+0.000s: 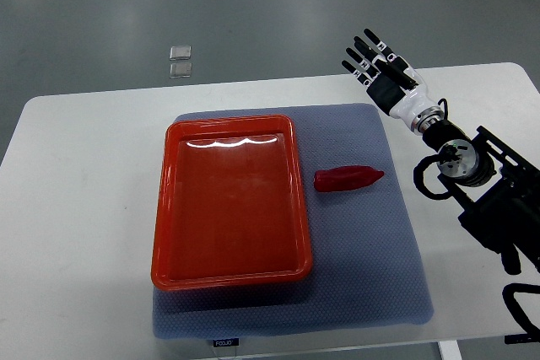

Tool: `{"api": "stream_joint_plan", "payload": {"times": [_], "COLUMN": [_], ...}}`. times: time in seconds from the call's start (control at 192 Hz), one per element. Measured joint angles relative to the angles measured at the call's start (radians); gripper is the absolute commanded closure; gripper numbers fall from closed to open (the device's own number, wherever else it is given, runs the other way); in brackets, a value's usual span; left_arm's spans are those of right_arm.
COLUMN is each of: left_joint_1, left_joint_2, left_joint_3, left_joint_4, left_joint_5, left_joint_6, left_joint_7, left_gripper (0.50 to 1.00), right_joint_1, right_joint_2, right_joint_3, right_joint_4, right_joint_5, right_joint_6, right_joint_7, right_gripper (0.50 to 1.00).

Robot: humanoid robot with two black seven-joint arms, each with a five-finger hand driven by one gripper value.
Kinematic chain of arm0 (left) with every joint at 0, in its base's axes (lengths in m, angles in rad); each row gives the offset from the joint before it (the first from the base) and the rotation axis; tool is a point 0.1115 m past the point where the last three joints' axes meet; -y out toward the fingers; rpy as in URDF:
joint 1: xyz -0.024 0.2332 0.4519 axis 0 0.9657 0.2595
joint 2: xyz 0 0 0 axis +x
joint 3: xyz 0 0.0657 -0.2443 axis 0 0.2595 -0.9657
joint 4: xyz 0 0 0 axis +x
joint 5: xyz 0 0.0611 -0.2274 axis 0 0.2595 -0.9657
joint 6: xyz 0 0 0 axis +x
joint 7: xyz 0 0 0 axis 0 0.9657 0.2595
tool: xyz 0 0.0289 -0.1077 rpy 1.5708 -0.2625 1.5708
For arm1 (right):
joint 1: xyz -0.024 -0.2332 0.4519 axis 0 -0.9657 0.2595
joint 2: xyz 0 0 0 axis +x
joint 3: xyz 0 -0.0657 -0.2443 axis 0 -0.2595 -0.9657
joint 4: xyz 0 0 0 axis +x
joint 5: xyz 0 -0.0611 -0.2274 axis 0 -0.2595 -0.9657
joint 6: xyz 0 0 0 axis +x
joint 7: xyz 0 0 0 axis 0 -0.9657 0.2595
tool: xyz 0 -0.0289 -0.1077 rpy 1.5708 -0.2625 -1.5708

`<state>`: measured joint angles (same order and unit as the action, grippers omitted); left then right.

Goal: Place red pepper on red tray
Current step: 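Reach the right hand forward and down toward the red pepper, then close the right hand fingers around the red pepper and lift it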

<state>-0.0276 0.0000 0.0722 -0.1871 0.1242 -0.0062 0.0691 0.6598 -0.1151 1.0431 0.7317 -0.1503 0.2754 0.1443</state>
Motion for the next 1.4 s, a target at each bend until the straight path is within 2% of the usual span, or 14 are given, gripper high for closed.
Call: {"api": "stream_joint_plan", "payload": {"times": [0.348, 0.483, 0.681, 0.826, 0.951, 1.055, 1.403], "left_joint_1": [0.0, 0.0, 0.0, 0.0, -0.001, -0.003, -0.005], "left_joint_2": [0.0, 0.0, 0.0, 0.0, 0.0, 0.0, 0.0], "left_joint_3": [0.003, 0.003, 0.002, 0.003, 0.003, 0.003, 0.002], "left_joint_4": [-0.002, -0.002, -0.003, -0.025, -0.038, -0.048, -0.055], "left_joint_5": [0.0, 0.0, 0.0, 0.0, 0.0, 0.0, 0.0], "left_joint_6": [0.0, 0.0, 0.0, -0.002, -0.002, -0.002, -0.002], "left_joint_7": [0.0, 0.0, 0.0, 0.0, 0.0, 0.0, 0.0], "left_gripper": [0.5, 0.5, 0.5, 0.5, 0.5, 0.5, 0.5], "right_joint_1": [0.032, 0.051, 0.163, 0.293, 0.435, 0.497, 0.476], "right_joint_2": [-0.027, -0.059, -0.201, -0.342, -0.386, -0.392, -0.391], "right_joint_3": [-0.003, -0.03, -0.246, -0.541, -0.8, -0.919, -0.981], "right_joint_4": [-0.001, -0.001, 0.044, 0.208, 0.279, 0.302, 0.313], "right_joint_5": [-0.003, -0.062, -0.401, -0.724, -0.841, -0.861, -0.904], "right_joint_6": [0.003, 0.039, 0.154, 0.21, 0.211, 0.201, 0.131], "right_joint_7": [-0.005, -0.007, -0.011, -0.03, -0.041, -0.074, -0.095], "right_gripper": [0.579, 0.581, 0.581, 0.583, 0.583, 0.583, 0.591]}}
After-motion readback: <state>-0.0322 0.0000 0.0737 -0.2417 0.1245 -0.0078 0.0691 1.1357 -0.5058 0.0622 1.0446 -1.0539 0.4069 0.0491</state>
